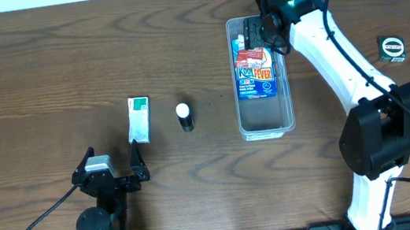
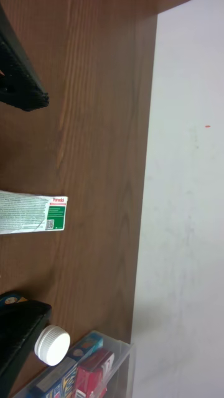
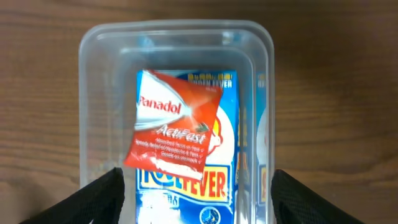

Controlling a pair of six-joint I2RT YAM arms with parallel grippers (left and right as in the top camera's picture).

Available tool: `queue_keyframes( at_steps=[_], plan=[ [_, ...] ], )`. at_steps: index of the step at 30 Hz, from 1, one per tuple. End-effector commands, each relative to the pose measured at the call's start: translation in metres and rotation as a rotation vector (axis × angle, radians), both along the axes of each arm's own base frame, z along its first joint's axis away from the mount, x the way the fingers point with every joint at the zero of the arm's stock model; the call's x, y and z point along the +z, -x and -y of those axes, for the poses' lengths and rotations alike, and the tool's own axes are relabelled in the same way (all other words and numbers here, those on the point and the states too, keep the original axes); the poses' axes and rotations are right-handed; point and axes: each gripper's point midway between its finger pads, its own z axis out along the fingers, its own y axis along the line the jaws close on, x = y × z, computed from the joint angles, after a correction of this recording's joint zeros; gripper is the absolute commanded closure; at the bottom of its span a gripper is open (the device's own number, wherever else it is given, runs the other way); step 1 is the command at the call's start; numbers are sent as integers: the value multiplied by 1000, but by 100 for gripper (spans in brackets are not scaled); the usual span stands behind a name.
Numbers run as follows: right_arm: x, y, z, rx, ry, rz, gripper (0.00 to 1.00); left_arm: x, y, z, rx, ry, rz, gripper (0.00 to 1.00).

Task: Pack container
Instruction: 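Carry the red box into the container and release it, then move right gripper to the green Zam-Buk tin and grasp it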

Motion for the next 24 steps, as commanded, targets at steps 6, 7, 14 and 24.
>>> queue_keyframes(
  at_steps=[6,7,14,24],
  plan=[
    [1,-8,-7,-5,-55,26,23,-16,1,2,-12,-3,-50,2],
    [3,-10,-12,7,-85,31,23,-16,1,2,-12,-3,-50,2],
    [8,-20,-16,14,-112,72,29,-16,1,2,-12,-3,-50,2],
    [4,-30,90,-126,20,50,18,-16,1,2,-12,-4,-50,2]
  ],
)
